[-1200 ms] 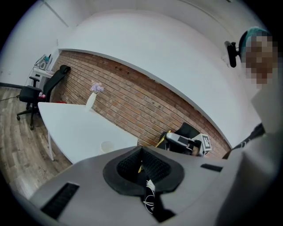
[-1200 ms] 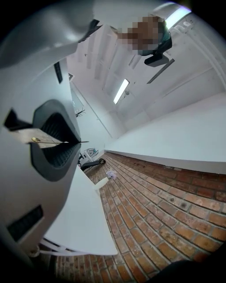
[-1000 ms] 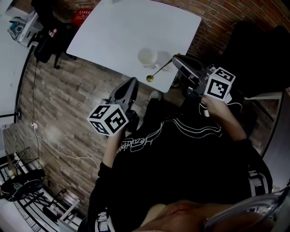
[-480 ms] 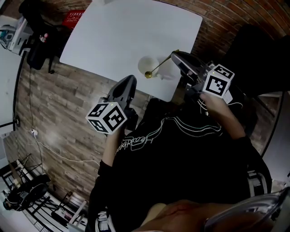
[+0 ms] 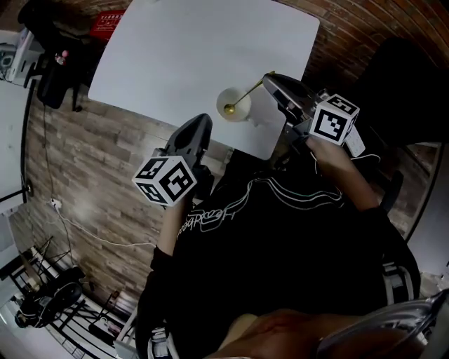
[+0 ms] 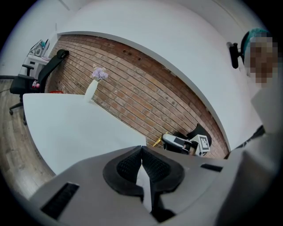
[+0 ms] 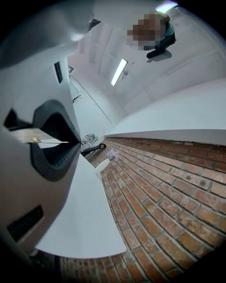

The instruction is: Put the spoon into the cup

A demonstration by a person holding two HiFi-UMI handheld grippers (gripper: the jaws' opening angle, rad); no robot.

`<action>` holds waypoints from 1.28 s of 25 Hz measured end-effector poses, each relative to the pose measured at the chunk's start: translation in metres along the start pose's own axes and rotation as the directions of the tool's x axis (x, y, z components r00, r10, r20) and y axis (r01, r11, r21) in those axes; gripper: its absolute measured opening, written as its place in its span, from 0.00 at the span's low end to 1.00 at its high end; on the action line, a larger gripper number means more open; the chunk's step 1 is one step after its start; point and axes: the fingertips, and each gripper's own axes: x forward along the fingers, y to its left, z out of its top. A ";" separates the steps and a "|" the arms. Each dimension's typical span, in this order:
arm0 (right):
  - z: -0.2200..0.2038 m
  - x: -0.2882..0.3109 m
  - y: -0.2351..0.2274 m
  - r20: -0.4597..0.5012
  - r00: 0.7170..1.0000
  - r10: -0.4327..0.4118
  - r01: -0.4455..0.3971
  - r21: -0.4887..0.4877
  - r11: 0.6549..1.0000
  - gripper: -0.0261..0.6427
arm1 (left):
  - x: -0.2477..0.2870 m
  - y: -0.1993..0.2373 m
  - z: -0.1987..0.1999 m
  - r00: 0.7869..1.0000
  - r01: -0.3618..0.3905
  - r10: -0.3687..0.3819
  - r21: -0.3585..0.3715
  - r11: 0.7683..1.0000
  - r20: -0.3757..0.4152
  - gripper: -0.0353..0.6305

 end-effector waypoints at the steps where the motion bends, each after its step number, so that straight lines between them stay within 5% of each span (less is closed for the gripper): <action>1: -0.006 0.006 -0.004 -0.005 1.000 -0.006 0.006 0.001 1.000 0.04 | 0.000 0.008 -0.002 1.000 -0.002 0.002 -0.006 1.000 -0.005 0.06; 32: -0.080 0.027 -0.054 -0.163 0.978 -0.132 0.123 -0.064 0.990 0.04 | 0.016 0.046 -0.025 0.996 -0.012 0.004 -0.088 0.996 -0.086 0.06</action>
